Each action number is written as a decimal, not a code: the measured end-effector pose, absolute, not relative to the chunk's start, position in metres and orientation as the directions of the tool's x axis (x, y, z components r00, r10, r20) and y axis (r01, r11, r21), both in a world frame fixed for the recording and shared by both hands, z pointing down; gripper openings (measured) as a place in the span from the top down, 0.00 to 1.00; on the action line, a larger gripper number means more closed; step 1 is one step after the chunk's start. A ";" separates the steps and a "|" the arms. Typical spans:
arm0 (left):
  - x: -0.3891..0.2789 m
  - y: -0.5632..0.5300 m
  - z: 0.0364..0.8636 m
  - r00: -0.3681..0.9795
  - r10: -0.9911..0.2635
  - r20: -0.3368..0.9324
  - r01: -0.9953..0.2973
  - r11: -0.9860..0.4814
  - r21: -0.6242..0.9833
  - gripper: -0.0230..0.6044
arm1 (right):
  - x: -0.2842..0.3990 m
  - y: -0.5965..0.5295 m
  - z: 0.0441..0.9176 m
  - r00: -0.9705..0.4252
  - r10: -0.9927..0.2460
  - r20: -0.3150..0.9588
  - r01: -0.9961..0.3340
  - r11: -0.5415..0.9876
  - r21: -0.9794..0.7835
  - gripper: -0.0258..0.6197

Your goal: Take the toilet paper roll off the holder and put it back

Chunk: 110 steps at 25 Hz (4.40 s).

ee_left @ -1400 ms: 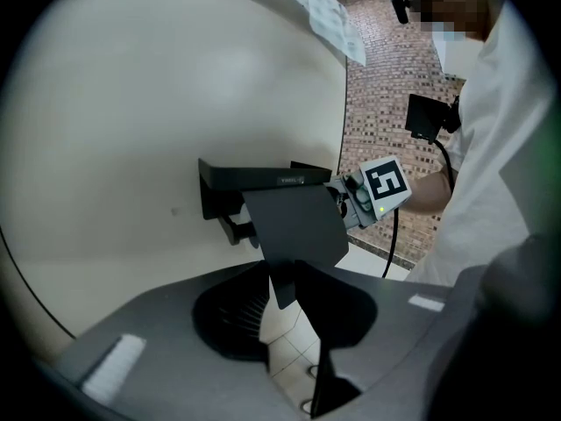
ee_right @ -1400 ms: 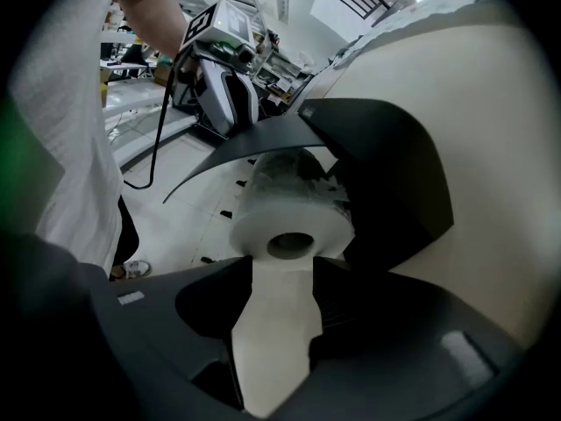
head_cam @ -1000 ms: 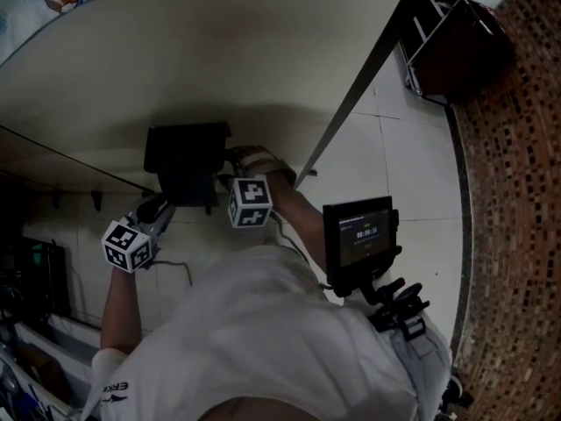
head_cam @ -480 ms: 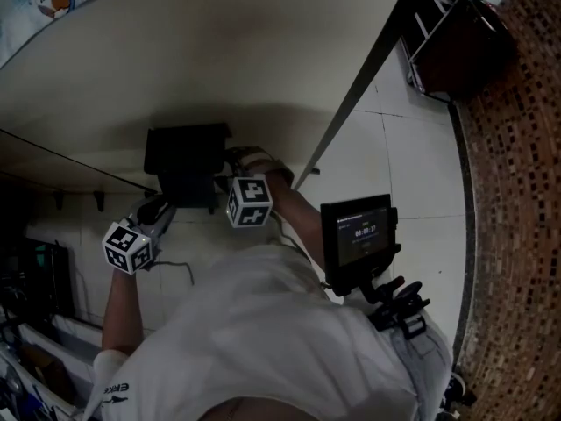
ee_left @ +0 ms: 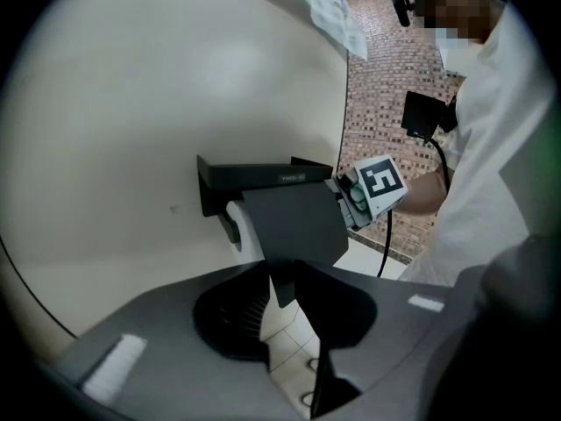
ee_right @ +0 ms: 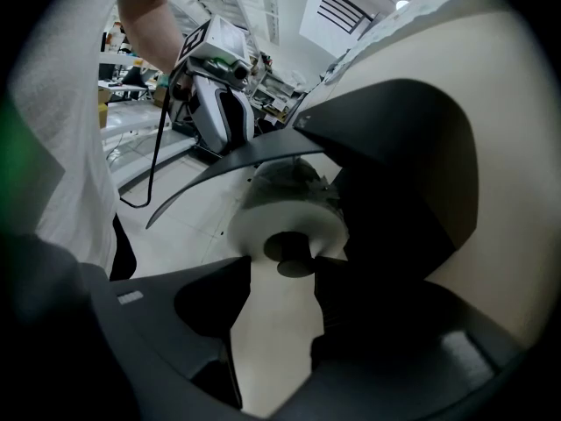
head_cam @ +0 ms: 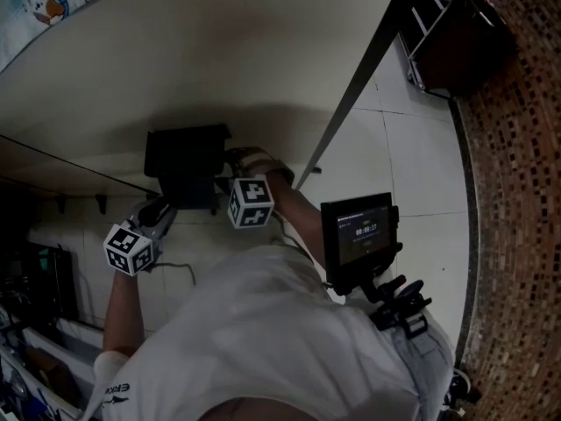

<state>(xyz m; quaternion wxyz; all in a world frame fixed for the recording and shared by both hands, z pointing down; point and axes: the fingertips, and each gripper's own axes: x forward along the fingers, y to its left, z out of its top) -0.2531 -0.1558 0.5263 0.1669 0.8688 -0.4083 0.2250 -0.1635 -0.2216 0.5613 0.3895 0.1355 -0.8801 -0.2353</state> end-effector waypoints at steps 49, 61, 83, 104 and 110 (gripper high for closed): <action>-0.249 -0.139 0.516 0.360 -0.898 0.254 -0.924 -0.381 -0.038 0.85 | -0.084 -0.172 0.500 -0.613 -0.695 0.376 -0.520 0.713 0.471 0.71; -0.211 -0.093 0.477 0.339 -0.930 0.144 -0.940 -0.342 0.004 0.96 | -0.082 -0.134 0.449 -0.663 -0.710 0.236 -0.656 0.703 0.275 0.93; -0.031 0.101 0.441 0.064 -0.993 0.103 -0.998 -0.063 0.021 0.96 | 0.079 0.036 0.419 -0.831 -0.544 0.114 -0.540 0.839 0.067 0.94; 0.000 0.164 0.425 0.083 -0.994 0.071 -0.996 -0.082 0.025 0.96 | 0.093 0.118 0.408 -0.834 -0.541 0.106 -0.535 0.841 0.083 0.94; 0.000 0.166 0.417 0.107 -0.994 0.035 -0.994 -0.107 0.011 0.96 | 0.087 0.124 0.407 -0.839 -0.530 0.122 -0.518 0.847 0.120 0.94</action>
